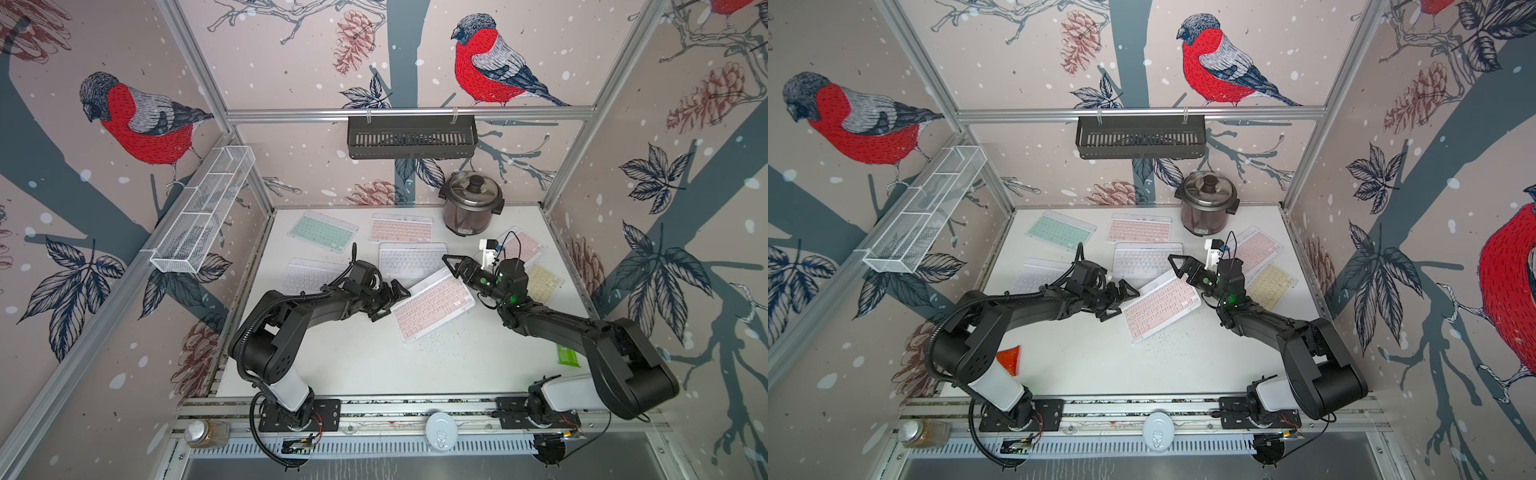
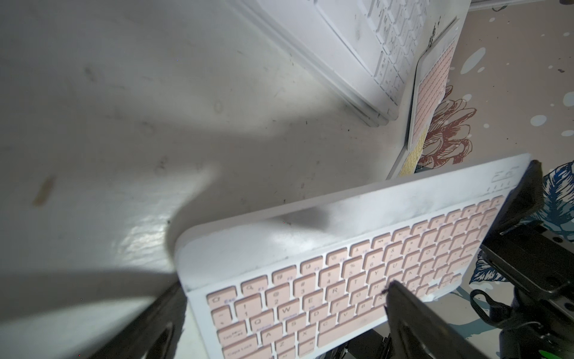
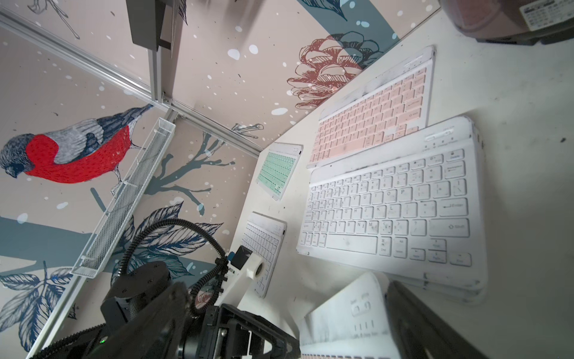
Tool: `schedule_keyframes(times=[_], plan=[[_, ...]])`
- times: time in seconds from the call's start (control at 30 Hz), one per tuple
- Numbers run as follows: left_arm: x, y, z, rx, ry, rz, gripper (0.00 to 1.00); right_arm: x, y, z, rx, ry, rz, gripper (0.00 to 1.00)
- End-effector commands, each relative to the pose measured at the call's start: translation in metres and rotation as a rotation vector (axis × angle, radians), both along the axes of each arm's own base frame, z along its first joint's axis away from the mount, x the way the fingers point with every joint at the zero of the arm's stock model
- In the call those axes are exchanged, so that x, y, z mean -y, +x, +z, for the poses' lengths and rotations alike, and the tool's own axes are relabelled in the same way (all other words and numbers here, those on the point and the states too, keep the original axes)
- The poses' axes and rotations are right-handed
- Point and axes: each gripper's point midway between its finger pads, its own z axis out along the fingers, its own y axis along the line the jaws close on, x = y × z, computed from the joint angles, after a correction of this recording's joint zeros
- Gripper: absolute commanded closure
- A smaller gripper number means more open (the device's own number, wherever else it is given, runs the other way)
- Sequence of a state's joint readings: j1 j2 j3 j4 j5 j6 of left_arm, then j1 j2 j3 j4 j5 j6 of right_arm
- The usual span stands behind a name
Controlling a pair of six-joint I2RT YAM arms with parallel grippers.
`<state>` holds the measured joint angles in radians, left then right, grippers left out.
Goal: Stack the numeric keypads
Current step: Pick up the numeric keypad from the center of the board.
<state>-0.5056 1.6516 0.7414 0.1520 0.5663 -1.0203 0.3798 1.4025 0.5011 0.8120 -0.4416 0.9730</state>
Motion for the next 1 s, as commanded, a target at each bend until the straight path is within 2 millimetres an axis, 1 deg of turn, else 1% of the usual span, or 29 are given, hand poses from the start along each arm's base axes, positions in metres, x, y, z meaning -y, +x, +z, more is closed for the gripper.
schedule_keyframes(times=[0.0,0.2,0.4,0.63,0.83,0.97], plan=[[0.018,0.015,0.032,0.108,-0.120,-0.030,0.01,-0.015,-0.018,-0.007,-0.131,0.075,0.087,0.00],[0.017,0.020,0.036,0.126,-0.089,-0.029,0.01,-0.017,-0.012,0.000,-0.144,0.117,0.072,0.00],[0.017,0.021,0.034,0.126,-0.087,-0.026,0.01,-0.016,-0.007,0.001,-0.166,0.151,0.045,0.00],[0.017,0.021,0.033,0.127,-0.084,-0.023,0.02,-0.021,-0.005,0.003,-0.180,0.189,0.036,0.00],[0.017,0.022,0.034,0.131,-0.084,-0.021,0.01,-0.019,-0.005,0.007,-0.193,0.250,-0.011,0.00],[0.016,0.020,0.032,0.129,-0.087,-0.023,0.02,-0.030,-0.005,0.006,-0.198,0.257,0.017,0.00]])
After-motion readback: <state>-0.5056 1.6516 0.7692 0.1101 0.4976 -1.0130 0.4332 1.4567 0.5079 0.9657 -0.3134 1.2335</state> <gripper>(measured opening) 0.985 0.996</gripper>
